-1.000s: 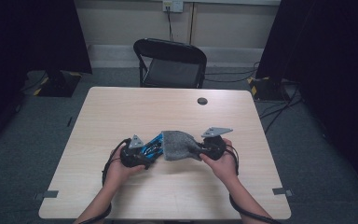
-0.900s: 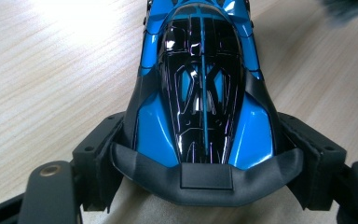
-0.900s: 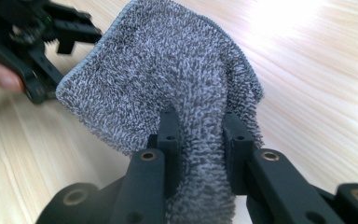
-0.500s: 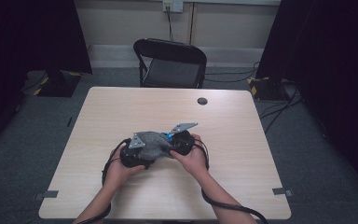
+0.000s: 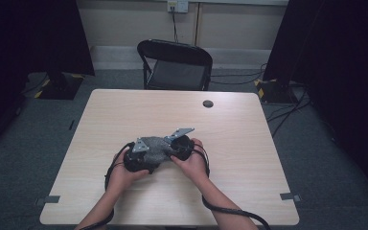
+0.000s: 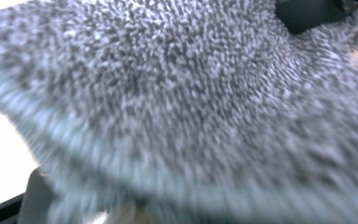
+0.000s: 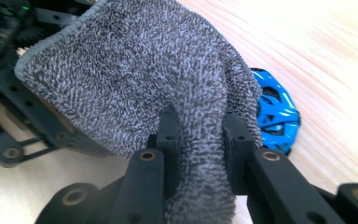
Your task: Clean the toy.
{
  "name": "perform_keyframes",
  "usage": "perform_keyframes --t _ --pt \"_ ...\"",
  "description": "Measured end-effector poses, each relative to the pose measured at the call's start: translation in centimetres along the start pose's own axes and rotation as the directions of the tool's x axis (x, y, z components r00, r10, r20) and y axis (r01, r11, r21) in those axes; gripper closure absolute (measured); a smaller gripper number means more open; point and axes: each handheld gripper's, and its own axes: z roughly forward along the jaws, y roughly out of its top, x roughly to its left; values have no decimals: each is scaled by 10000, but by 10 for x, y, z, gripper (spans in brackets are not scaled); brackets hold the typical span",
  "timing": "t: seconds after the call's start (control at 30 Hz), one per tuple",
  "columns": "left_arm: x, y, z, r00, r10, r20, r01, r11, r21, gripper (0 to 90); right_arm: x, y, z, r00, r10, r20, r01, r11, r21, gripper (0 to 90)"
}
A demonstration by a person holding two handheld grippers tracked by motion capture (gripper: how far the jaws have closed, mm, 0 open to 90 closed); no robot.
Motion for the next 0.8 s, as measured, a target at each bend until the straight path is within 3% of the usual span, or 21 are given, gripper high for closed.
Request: perform_keyframes --t 0.3,0.47,0.8 --pt "0 0 0 10000 5 6 -5 10000 3 237 -18 1 0 9986 327 410 -334 9993 149 729" --pt "0 0 0 10000 1 20 -1 10000 5 237 -28 4 1 9975 246 668 -269 9991 331 729" --pt "0 0 0 10000 12 13 -12 10000 -4 238 -53 3 1 9893 875 1165 -926 9949 391 729"
